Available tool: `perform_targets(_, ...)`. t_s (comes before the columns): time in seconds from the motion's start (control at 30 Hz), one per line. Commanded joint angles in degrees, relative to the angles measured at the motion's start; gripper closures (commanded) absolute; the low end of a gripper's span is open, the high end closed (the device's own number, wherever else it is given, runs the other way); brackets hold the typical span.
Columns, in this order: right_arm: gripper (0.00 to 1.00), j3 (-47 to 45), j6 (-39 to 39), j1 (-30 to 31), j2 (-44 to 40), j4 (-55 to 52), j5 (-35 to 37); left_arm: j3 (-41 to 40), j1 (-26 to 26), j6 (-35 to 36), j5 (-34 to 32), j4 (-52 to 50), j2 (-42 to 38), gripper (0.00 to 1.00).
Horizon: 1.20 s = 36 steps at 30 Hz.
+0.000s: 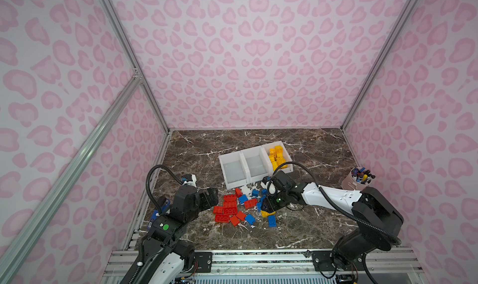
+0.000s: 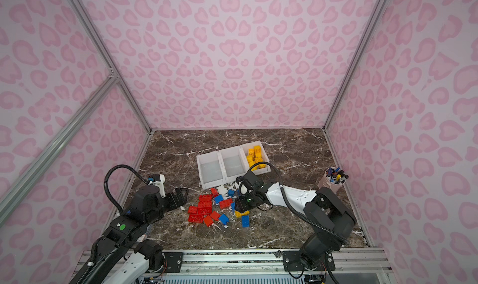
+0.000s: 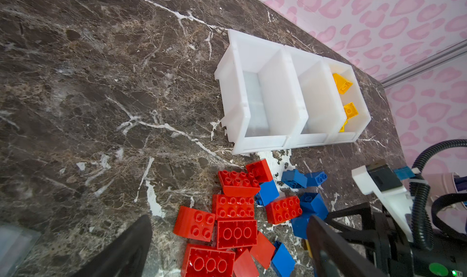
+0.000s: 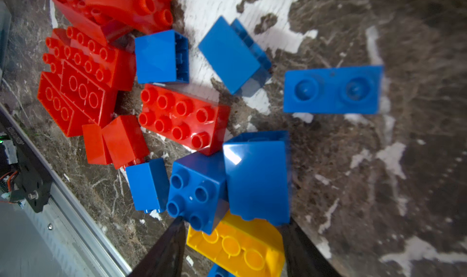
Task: Sort the legos into containers by color
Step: Pick up the lego from the bottom-center of the table.
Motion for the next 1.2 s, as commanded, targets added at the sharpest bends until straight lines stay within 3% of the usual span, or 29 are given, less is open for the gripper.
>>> perform_targets(0.0,0.39,-0.82,-0.01,1.31,-0.62,0.17,-0.09,0.12,0.02,-0.49,-0.01,0.25,-0.28,0.03)
perform_targets(0.5,0.4,2.74,-0.8,10.96,-0.32,-8.51,11.28,-0.5,0.01,-1.03,0.17,0.23,-1.16,0.03)
perform_targets(0.93,0.42,8.84,-5.61,12.86,5.5,-14.48,17.35,-0.75,0.04,-1.29,-0.37,-0.86,-3.04,0.03)
perform_targets(1.17,0.48,10.01,-7.24,14.29,7.65,-15.52,18.15,-0.88,0.04,-1.38,-0.62,-1.16,-3.24,0.03)
